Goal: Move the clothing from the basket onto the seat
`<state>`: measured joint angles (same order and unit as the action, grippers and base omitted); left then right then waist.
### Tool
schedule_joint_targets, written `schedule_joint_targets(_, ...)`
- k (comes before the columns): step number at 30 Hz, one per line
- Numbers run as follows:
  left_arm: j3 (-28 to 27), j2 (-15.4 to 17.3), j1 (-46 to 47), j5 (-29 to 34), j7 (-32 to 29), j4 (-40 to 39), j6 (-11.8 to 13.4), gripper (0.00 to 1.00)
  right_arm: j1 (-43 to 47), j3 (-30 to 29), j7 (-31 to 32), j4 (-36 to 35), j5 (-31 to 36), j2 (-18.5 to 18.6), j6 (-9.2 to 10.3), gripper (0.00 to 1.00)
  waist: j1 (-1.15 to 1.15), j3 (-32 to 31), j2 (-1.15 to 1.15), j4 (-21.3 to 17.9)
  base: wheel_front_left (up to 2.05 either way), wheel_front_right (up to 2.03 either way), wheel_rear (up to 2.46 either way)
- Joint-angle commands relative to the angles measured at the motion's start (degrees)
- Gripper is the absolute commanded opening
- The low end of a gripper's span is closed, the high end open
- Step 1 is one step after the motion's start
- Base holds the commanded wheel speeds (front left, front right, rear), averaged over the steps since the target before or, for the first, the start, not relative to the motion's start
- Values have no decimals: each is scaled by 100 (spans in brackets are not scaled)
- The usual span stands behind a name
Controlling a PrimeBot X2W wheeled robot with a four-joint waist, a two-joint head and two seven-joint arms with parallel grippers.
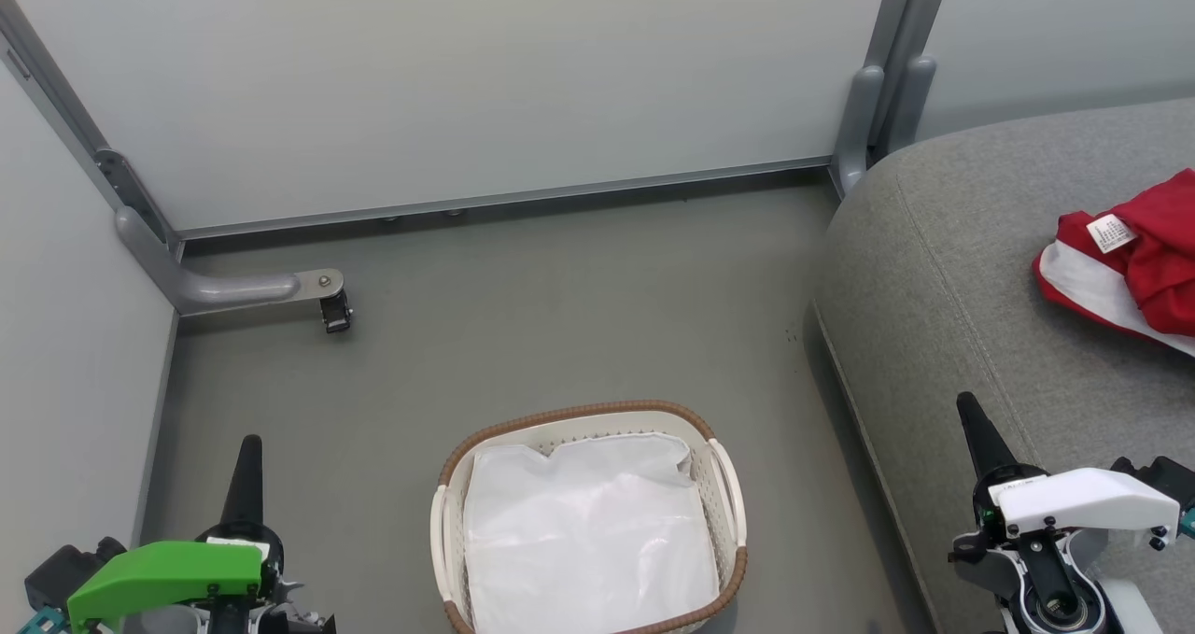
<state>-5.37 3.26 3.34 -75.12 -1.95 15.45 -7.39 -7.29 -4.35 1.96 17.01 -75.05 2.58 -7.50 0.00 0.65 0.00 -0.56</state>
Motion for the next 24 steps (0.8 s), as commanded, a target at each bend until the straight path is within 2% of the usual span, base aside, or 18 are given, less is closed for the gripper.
schedule_joint_targets(1, -33, 8, 158, -137, -32, -51, -12, 0, 45, -27, 31, -72, -141, 34, 0, 0, 0, -1, 0, 2, 0, 0, 0)
schedule_joint_targets(24, -95, -22, 269, -1109, -301, -116, -16, 0, 98, -154, 306, -222, -1118, 42, 0, 0, 0, -27, 0, 33, 0, 0, 0)
